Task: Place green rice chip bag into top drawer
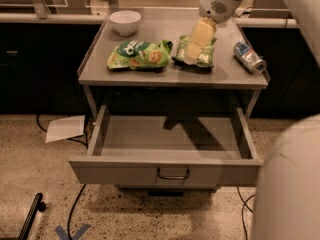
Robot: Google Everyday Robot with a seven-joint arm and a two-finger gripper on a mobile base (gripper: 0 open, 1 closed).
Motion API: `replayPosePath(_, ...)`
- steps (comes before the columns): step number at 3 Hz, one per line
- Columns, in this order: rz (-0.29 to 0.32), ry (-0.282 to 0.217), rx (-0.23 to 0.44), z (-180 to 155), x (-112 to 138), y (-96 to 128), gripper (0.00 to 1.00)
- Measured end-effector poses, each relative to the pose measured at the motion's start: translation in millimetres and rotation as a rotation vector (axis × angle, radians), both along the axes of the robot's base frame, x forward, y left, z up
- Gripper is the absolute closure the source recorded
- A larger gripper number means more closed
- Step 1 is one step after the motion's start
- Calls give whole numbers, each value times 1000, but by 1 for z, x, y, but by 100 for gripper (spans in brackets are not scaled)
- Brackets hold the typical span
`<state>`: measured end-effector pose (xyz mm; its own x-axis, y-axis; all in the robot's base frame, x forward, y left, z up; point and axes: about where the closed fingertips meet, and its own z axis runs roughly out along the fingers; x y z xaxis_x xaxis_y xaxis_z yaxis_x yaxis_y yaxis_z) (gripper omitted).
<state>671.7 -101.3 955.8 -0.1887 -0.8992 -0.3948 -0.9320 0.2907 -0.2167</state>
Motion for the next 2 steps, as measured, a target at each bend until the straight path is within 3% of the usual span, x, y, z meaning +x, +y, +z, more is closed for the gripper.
replayPosePath(2, -16, 2, 43, -9, 8, 4, 0)
